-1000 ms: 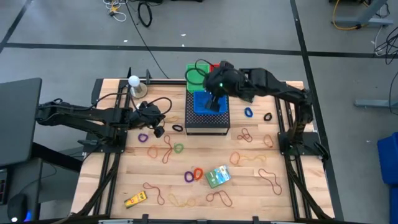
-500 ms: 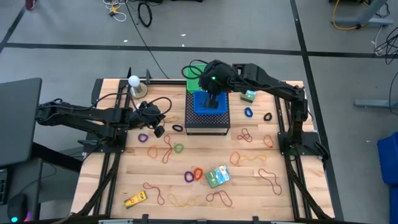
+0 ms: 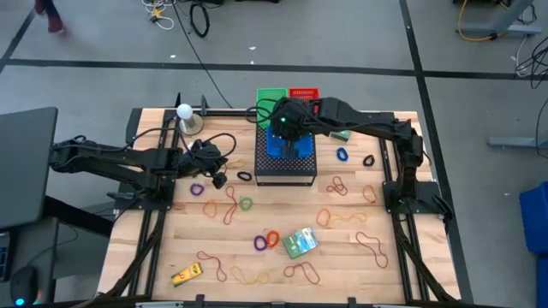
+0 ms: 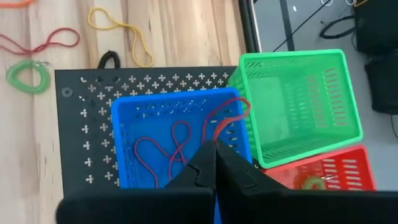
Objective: Pick & Place Office Desk Supplies
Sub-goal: Put the red rubber band into the blue bin on the shelf
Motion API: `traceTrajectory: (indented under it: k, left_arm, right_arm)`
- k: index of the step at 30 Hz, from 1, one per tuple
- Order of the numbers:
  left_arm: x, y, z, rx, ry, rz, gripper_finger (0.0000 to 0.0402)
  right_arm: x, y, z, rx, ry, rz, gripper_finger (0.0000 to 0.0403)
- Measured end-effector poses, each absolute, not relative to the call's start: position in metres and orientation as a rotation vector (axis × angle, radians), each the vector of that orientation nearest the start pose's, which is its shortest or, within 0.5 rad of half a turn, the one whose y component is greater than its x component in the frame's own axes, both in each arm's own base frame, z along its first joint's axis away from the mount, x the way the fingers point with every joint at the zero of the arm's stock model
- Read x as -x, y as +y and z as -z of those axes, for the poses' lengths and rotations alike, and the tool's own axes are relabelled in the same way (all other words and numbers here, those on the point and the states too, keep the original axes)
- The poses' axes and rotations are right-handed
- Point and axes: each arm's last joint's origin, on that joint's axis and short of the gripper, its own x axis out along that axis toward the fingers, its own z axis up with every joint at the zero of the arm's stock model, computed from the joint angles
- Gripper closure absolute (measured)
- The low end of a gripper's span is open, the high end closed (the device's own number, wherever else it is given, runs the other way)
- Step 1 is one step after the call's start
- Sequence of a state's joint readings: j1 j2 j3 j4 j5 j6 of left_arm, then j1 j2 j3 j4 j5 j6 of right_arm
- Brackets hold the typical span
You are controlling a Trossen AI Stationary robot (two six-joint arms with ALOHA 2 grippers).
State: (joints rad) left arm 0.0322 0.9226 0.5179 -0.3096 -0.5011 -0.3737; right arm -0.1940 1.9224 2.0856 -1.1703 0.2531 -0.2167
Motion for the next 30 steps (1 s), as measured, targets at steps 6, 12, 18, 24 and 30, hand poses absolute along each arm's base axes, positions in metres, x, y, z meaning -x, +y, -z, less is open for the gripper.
traceTrajectory:
  k: [6,12,18,24,30]
  left_arm:
    - [-0.179,0.020,-0.212,0.183,0.596,-0.632,0.0392]
    - [-0.179,0.020,-0.211,0.219,0.586,-0.647,0.0392]
    - [-0.179,0.021,-0.211,0.224,0.585,-0.648,0.0392]
    - [-0.179,0.021,-0.211,0.228,0.585,-0.646,0.0392]
    - [-0.179,0.021,-0.211,0.231,0.584,-0.648,0.0392]
  right_arm:
    - [-0.385,-0.083,-0.364,0.225,1.079,0.298,0.0403]
    - [-0.383,-0.086,-0.364,0.228,1.096,0.312,0.0402]
    - [-0.380,-0.092,-0.364,0.202,1.106,0.332,0.0399]
    - [-0.377,-0.103,-0.363,0.116,1.099,0.335,0.0397]
    - [-0.376,-0.107,-0.363,0.063,1.093,0.355,0.0380]
